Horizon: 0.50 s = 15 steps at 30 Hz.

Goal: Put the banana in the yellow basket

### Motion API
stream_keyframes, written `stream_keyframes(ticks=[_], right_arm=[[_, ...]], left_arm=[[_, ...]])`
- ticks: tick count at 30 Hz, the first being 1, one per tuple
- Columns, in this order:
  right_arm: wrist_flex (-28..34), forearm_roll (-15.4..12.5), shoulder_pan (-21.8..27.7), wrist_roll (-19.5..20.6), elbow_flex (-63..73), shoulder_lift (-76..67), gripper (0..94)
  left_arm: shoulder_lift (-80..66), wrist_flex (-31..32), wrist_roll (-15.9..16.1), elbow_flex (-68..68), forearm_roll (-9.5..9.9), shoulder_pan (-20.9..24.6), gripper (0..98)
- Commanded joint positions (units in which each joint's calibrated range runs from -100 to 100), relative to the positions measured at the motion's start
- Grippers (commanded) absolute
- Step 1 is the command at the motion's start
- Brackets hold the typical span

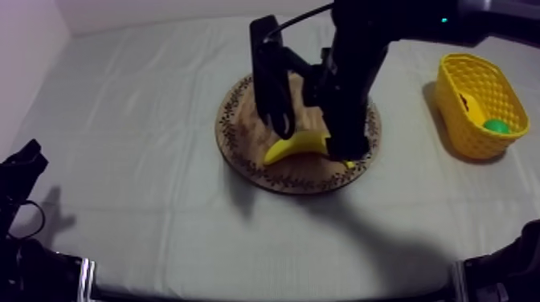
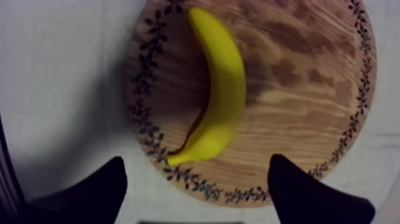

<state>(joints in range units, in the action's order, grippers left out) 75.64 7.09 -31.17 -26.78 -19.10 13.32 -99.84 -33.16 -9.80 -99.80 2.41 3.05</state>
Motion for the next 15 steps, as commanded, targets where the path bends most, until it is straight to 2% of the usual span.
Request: stream_keyframes(ticks=[1,15], right_arm=[[-0.9,0.1,0.2,-0.1,1.2,3.1,81.0],[-4.6,0.8,1.2,0.1,11.8,17.4,79.6]], left_arm=[[0.0,0.0,0.0,0.0,0.01,0.0,0.1],[0.0,0.0,0.0,0.0,0.01,0.0,0.1]])
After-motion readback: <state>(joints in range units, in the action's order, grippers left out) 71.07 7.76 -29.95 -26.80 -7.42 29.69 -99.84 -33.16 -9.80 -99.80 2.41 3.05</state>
